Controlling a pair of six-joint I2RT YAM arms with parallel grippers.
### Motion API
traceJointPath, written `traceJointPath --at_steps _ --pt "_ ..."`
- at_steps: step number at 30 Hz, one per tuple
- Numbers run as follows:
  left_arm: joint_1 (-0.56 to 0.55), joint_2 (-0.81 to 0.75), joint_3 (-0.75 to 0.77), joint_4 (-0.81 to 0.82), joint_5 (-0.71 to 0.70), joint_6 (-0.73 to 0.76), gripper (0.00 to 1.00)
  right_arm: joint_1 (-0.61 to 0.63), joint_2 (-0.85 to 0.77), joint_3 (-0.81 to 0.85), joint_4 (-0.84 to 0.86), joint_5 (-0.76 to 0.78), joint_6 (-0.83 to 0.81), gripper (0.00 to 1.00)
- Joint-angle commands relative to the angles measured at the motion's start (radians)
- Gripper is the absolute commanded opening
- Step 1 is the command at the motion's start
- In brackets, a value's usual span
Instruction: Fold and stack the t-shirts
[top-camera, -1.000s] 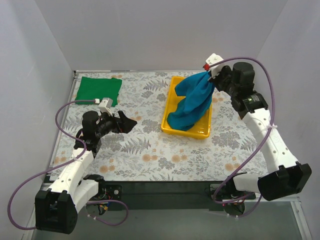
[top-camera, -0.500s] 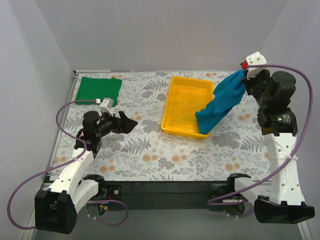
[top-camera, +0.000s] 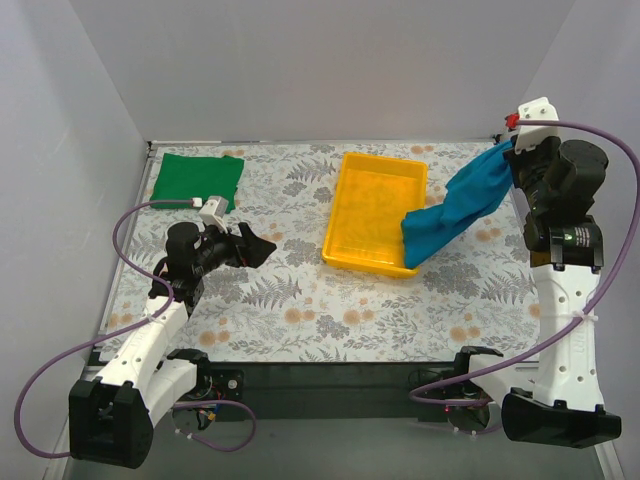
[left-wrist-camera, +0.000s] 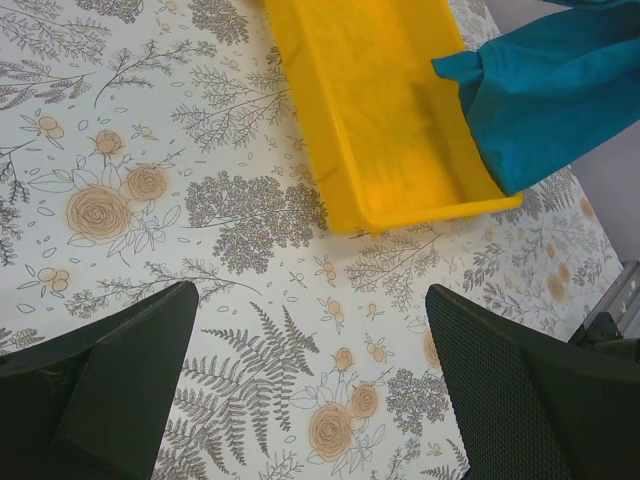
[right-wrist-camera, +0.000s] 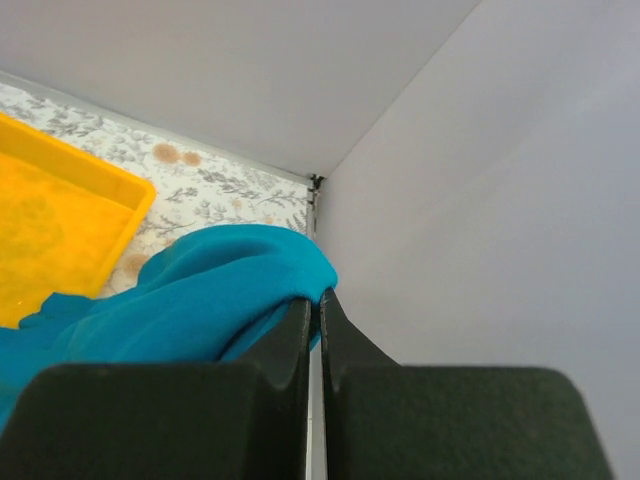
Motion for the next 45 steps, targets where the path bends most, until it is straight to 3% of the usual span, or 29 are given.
traceJointPath --at_steps 1,8,16,24,29,33,39,40,44,45 --pt "-0.006 -0.013 0.031 0.004 0.018 0.008 0.98 -0.025 0.001 0.119 0.074 0.087 0.014 0.01" --pt "-0.008 -0.015 0.031 0.004 0.016 0.008 0.98 -0.048 0.007 0.156 0.067 0.044 0.083 0.01" --pt "-0.009 -0.013 0.031 0.004 0.019 0.008 0.98 -0.048 -0.026 -0.132 0.087 -0.134 0.051 0.01" --pt "-0.011 -0.012 0.033 0.004 0.021 0.006 0.98 -0.048 -0.025 -0.2 0.122 -0.154 0.074 0.01" --pt "-0.011 -0.012 0.034 0.004 0.021 0.006 0.98 -0.048 -0.009 -0.216 0.162 -0.099 0.094 0.01" --pt "-0.011 -0.015 0.034 0.004 0.019 0.008 0.98 -0.053 -0.005 -0.345 0.252 0.035 0.089 0.01" --pt "-0.012 -0.006 0.034 0.004 0.025 0.005 0.98 -0.062 -0.029 -0.546 0.309 0.041 0.048 0.02" --pt "-0.012 0.005 0.034 0.005 0.031 0.002 0.98 -0.064 -0.035 -0.593 0.312 0.039 0.046 0.06" --pt "-0.021 0.031 0.036 0.007 0.039 -0.011 0.98 -0.087 -0.049 -0.687 0.312 -0.017 0.069 0.59" --pt "-0.024 0.039 0.039 0.007 0.038 -0.02 0.98 -0.1 -0.061 -0.698 0.311 -0.048 0.075 0.8"
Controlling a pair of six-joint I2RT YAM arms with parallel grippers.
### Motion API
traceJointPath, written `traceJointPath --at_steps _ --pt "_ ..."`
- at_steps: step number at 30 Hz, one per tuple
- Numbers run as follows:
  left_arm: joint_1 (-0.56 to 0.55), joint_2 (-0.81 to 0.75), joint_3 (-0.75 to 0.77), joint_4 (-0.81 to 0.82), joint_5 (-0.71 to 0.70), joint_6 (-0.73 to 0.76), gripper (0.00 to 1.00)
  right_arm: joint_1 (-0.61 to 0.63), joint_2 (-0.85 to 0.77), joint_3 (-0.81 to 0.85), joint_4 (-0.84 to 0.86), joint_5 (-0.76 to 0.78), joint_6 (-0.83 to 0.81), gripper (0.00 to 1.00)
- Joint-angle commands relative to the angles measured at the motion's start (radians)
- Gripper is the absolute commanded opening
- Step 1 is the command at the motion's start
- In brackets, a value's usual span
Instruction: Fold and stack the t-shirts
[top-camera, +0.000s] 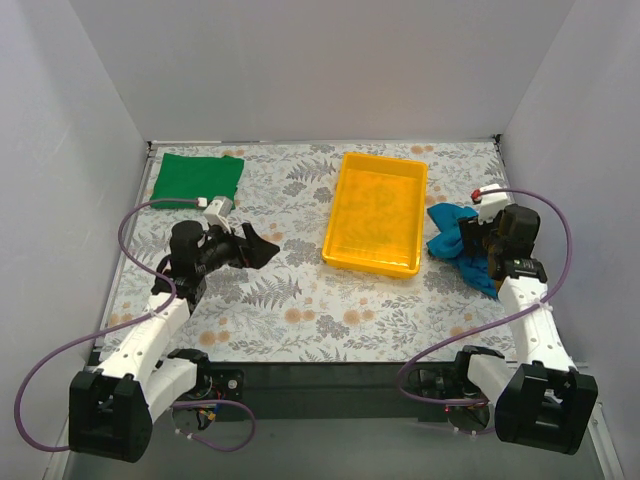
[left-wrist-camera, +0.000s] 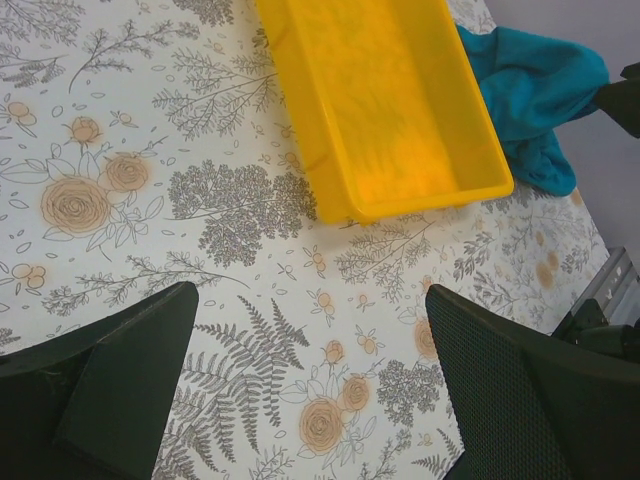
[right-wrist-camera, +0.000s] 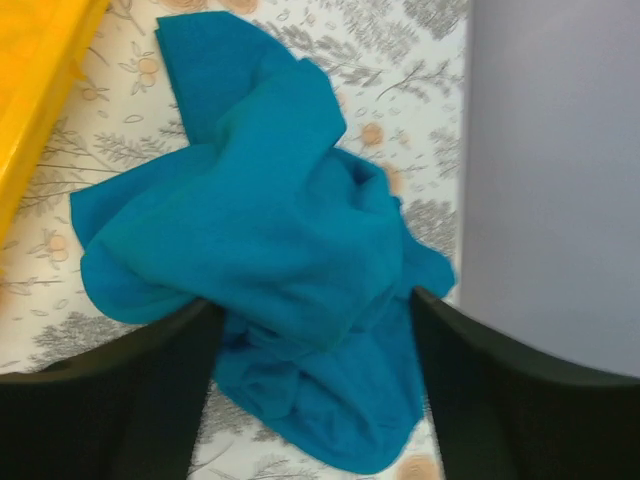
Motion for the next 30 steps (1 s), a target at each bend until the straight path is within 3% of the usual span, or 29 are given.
traceJointPath --at_steps 1,3,8,13,23,30 --pt "-0.016 0.035 0.037 0.009 0.009 -0.02 0.98 -0.036 -0.062 -0.05 0.069 -0.121 0.024 0.9" --pt "-0.019 0.062 0.051 0.014 0.005 -0.043 0.98 -0.061 -0.092 -0.065 0.064 -0.199 0.031 0.98" --pt "-0.059 0.255 0.166 -0.021 -0.056 -0.077 0.89 -0.104 -0.12 -0.111 0.043 -0.507 0.007 0.98" --pt "-0.177 0.528 0.396 -0.133 -0.217 -0.06 0.88 -0.136 -0.146 -0.136 0.037 -0.549 0.001 0.98" --pt "-0.361 1.065 1.003 -0.426 -0.493 0.011 0.85 -0.164 -0.169 -0.135 0.041 -0.565 0.021 0.98" --pt "-0.409 1.303 1.309 -0.595 -0.642 0.008 0.7 -0.167 -0.166 -0.131 0.041 -0.572 0.028 0.98"
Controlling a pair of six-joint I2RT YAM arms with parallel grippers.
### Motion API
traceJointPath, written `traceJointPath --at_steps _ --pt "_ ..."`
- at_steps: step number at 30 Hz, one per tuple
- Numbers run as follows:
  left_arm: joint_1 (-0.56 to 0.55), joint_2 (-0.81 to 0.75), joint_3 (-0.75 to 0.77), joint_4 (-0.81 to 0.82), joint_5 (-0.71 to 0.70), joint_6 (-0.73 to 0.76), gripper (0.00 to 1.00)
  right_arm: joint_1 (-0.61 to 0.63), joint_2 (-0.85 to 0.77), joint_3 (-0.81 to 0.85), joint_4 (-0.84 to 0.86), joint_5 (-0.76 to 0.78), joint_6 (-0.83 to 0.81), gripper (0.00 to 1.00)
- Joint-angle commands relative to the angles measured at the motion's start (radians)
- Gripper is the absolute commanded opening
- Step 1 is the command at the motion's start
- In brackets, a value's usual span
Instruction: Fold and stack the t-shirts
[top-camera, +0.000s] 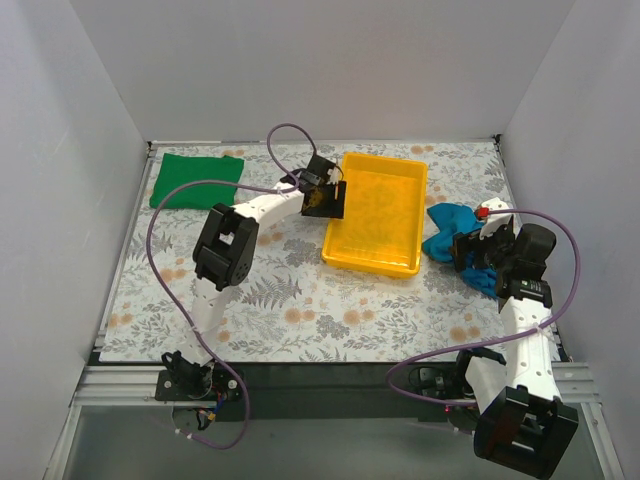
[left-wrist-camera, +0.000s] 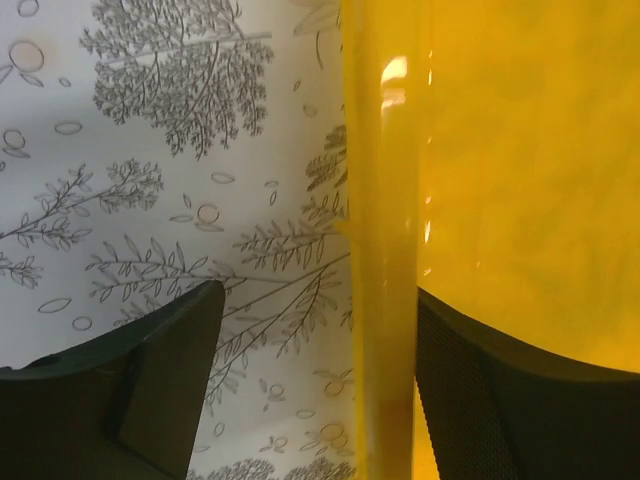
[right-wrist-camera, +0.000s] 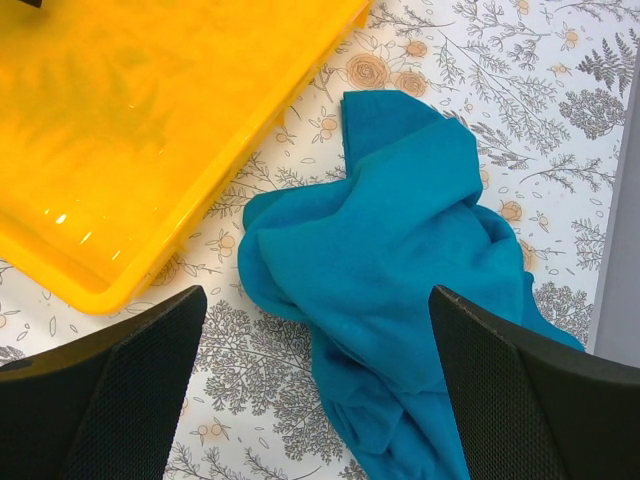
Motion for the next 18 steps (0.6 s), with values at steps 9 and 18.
traceJointPath --at_steps 9,18 --pt "-0.027 -0.019 0.057 -0.085 -0.118 -0.058 0.01 -0.007 -0.008 0.008 0.024 -0.024 0.015 0.98" --pt "-0.027 -0.575 -0.492 0.027 -0.423 -0.496 0.0 -0.007 -0.014 0.011 0.024 -0.035 0.023 0.98"
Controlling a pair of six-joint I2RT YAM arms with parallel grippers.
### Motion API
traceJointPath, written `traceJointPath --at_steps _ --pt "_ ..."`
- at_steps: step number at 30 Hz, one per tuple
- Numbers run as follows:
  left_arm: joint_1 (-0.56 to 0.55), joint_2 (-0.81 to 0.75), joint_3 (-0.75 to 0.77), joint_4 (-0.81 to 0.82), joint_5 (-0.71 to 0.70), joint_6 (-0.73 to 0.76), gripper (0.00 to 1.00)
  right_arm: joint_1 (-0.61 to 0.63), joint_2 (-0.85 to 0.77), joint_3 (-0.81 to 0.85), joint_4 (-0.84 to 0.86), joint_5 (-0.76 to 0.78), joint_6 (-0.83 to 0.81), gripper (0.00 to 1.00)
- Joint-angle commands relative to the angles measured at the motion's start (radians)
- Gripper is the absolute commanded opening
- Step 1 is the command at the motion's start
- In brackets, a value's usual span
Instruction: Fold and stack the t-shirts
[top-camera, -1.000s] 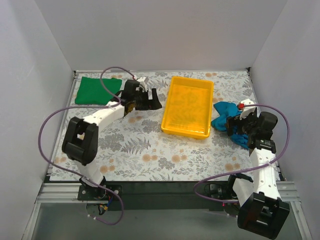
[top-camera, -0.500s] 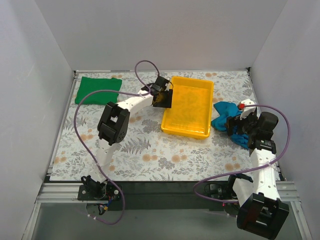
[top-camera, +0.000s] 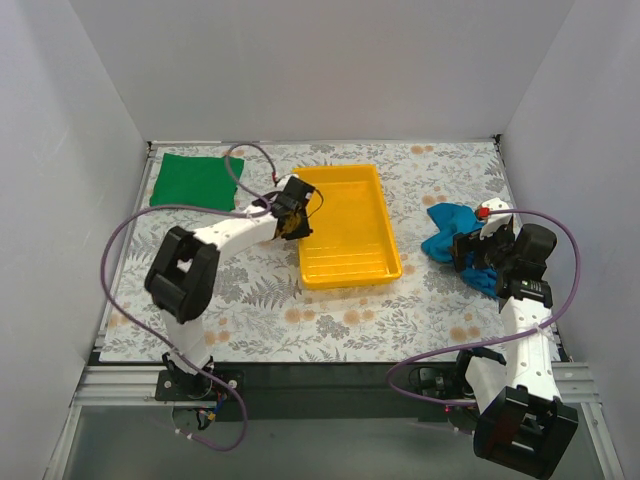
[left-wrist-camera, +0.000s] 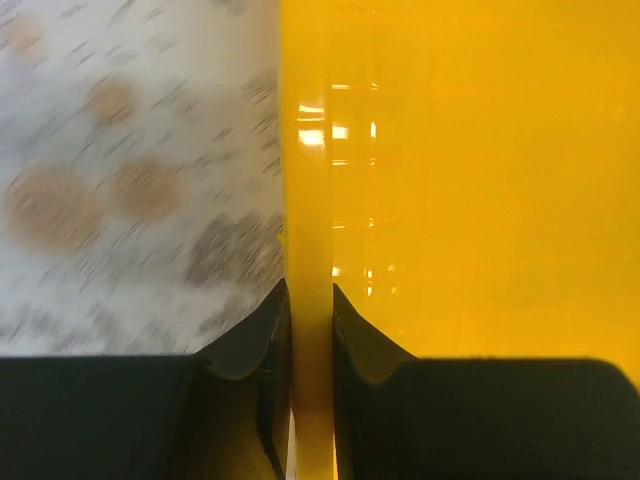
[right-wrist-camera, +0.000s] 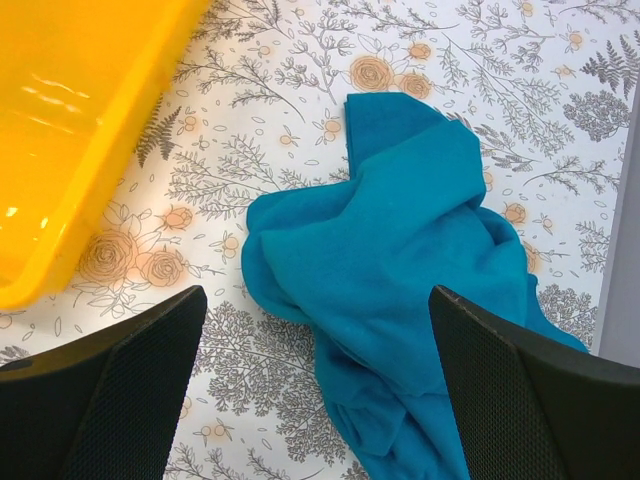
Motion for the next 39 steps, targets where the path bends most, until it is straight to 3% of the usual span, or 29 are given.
traceJointPath --at_steps 1,2,3,6,7,12,17,19,23,24,28,32,39 --pt "0.002 -0.326 -0.186 0.02 -0.215 -0.347 0.0 -0.005 -0.016 0.011 0.024 -0.024 0.02 0.98" --pt "0.002 -0.38 -0.241 -0.029 -0.281 -0.436 0.0 -0.005 -0.014 0.013 0.024 -0.025 0.021 0.98" --pt "0.002 -0.473 -0.317 -0.069 -0.303 -0.622 0.0 -0.005 -0.016 0.011 0.024 -0.027 0.023 0.98" --pt "0.002 -0.633 -0.41 -0.256 -0.35 -0.878 0.0 -0.003 -0.014 0.013 0.024 -0.034 0.026 0.98" --pt "0.001 -0.673 -0.465 -0.303 -0.353 -1.025 0.0 -0.005 -0.014 0.011 0.024 -0.037 0.028 0.98" --pt "-0.004 -0.926 -0.605 -0.49 -0.405 -1.256 0.0 -0.003 -0.02 0.011 0.026 -0.041 0.029 0.98" --pt "-0.001 -1.006 -0.628 -0.709 -0.508 -1.353 0.0 -0.005 -0.029 0.008 0.024 -0.041 0.029 0.98" --pt "-0.002 -1.029 -0.629 -0.722 -0.552 -1.321 0.0 -0.005 -0.031 0.008 0.024 -0.042 0.031 0.98" --pt "-0.002 -1.052 -0.594 -0.611 -0.628 -0.97 0.0 -0.003 -0.036 0.007 0.024 -0.044 0.031 0.98" --pt "-0.001 -1.071 -0.574 -0.583 -0.629 -0.79 0.0 -0.003 -0.036 0.007 0.024 -0.047 0.031 0.98" --pt "-0.002 -1.181 -0.577 -0.412 -0.552 -0.457 0.0 -0.005 -0.039 0.008 0.024 -0.05 0.032 0.98" --pt "-0.001 -1.278 -0.623 -0.374 -0.424 -0.408 0.0 -0.003 -0.043 0.01 0.023 -0.051 0.034 0.98" --pt "0.001 -1.198 -0.691 -0.411 -0.324 -0.472 0.0 -0.003 -0.046 0.01 0.023 -0.054 0.035 0.98"
